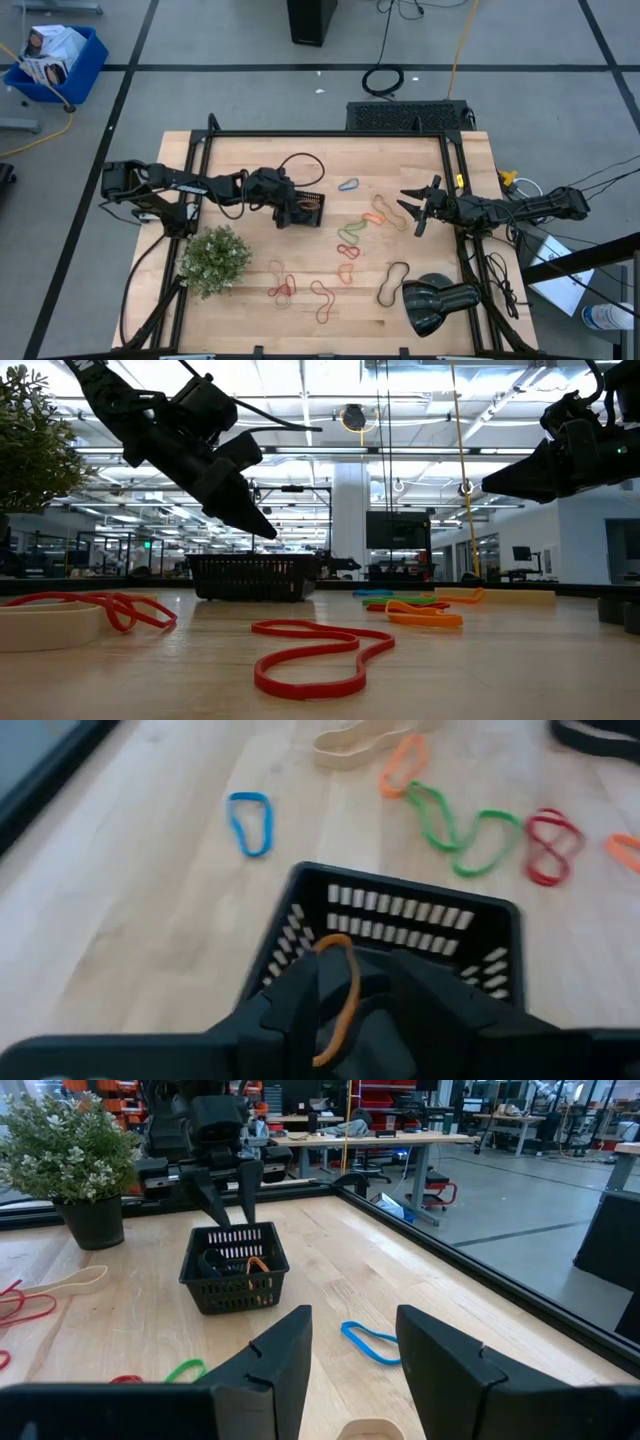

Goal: Pick and place rubber bands into bin
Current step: Put the bottom white rubber band into the black bin

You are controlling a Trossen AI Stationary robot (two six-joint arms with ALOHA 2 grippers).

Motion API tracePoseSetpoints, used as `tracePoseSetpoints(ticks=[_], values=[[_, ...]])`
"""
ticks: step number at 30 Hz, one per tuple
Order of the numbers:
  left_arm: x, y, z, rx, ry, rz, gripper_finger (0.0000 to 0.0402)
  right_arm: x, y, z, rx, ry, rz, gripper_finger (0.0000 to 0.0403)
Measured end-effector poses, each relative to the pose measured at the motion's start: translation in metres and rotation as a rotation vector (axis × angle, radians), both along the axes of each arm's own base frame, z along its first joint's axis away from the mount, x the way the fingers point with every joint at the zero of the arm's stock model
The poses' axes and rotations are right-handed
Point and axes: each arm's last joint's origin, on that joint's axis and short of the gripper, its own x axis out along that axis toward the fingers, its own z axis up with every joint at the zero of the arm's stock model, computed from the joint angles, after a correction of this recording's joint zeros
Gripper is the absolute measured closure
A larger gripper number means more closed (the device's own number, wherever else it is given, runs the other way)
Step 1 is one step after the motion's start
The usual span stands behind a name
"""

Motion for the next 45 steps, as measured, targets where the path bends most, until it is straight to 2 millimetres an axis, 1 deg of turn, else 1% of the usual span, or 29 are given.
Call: tracePoseSetpoints(ticks=[4,11,28,32,35,45], values=[[-0.0005,0.0024,-0.0001,0.033,0.008,0.069,0.0251,0.0000,0.0000,0.0000,0.000,0.000,0.000,0.0261],[-0.0008,0.0037,0.0000,0.066,0.015,0.110,0.0249,0.0000,0.0000,0.0000,0.000,0.000,0.000,0.0261],[-0.0009,0.0037,-0.0001,0.073,0.018,0.109,0.0249,0.0000,0.0000,0.0000,-0.001,0.000,0.001,0.0261],[-0.0009,0.0037,-0.0001,0.072,0.017,0.109,0.0249,-0.0004,0.0000,-0.0036,-0.143,0.096,0.021,0.0261],[-0.0009,0.0037,-0.0001,0.072,0.017,0.109,0.0249,-0.0001,0.0001,-0.0034,-0.199,0.118,0.028,0.0261],[-0.0008,0.0037,0.0000,0.071,0.015,0.110,0.0249,0.0004,0.0001,0.0006,-0.192,0.075,0.023,0.0261]])
